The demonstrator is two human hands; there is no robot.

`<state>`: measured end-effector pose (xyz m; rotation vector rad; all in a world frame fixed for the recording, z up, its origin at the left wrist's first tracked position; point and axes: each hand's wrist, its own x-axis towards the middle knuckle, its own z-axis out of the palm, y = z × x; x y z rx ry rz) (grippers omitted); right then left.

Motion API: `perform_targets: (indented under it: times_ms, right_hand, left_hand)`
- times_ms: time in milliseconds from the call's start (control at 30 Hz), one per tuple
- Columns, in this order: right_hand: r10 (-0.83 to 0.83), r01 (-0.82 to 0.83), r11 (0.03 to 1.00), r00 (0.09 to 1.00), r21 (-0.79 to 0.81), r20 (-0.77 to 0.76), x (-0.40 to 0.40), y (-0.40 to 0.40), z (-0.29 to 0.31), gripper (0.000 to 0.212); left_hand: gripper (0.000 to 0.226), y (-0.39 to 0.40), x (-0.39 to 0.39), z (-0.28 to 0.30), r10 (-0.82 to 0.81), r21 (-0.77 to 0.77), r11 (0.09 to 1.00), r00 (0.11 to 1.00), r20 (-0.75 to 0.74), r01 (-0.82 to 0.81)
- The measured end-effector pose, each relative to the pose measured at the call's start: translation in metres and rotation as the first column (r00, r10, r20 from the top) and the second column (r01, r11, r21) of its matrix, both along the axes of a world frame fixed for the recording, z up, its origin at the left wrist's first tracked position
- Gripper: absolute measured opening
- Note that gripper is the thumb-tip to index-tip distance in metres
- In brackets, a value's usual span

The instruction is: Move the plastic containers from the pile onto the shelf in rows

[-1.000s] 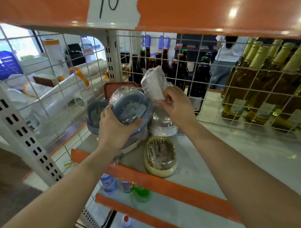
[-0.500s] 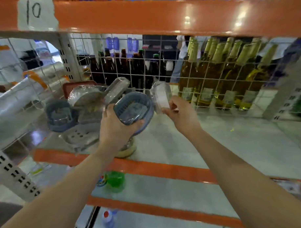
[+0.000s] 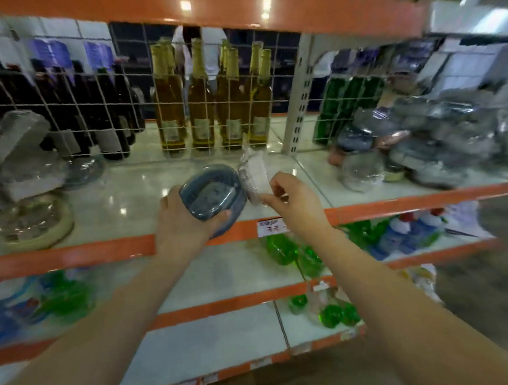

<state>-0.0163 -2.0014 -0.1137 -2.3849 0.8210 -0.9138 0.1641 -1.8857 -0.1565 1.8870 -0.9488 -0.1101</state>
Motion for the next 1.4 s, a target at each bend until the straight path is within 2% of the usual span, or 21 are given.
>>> perform_targets:
  times_ms: [133,300,400,567,733,833,1033,1167,1400]
  right_hand:
    - [-0.103,0.102,0.994,0.994,-0.025,-0.043,-0.074,-0.014,0.003,0.027]
    - [-0.268,0.268,0.961,0.963,-0.066,-0.002,-0.16,-0.032,0.006,0.027]
    - [-0.369,0.369,0.928,0.929,-0.059,0.004,-0.208,-0.045,0.005,0.028]
    - [-0.512,0.513,0.858,0.857,-0.003,0.062,-0.283,-0.074,0.002,0.029]
    - [-0.639,0.64,0.768,0.768,-0.008,0.047,-0.344,-0.125,0.006,0.031]
    - [-0.671,0.672,0.74,0.74,-0.034,0.041,-0.375,-0.167,0.011,0.028]
    - [-0.709,0.705,0.699,0.705,-0.123,0.017,-0.424,-0.242,0.025,0.028]
    - [-0.73,0.726,0.67,0.682,-0.155,0.043,-0.454,-0.291,0.025,0.025]
    - [-0.683,0.678,0.708,0.728,-0.199,0.052,-0.476,-0.381,0.027,0.02]
  left_hand:
    - [0.089,-0.031,-0.068,0.005,-0.103,-0.042,0.994,0.994,0.029,0.105]
    - [0.091,-0.08,-0.139,0.012,-0.253,-0.052,0.966,0.967,0.005,0.253]
    - [0.093,-0.114,-0.18,0.013,-0.337,-0.051,0.94,0.941,-0.003,0.337]
    - [0.11,-0.177,-0.246,0.016,-0.475,-0.06,0.879,0.88,-0.022,0.473]
    - [0.107,-0.252,-0.308,0.024,-0.568,-0.084,0.822,0.822,-0.042,0.564]
    - [0.102,-0.301,-0.342,0.034,-0.602,-0.084,0.796,0.799,-0.005,0.599]
    - [0.095,-0.393,-0.394,0.062,-0.563,-0.057,0.817,0.816,0.134,0.573]
    - [0.094,-0.452,-0.416,0.074,-0.552,-0.067,0.822,0.82,0.151,0.566]
    - [0.098,-0.52,-0.435,0.081,-0.449,-0.021,0.888,0.876,0.174,0.459]
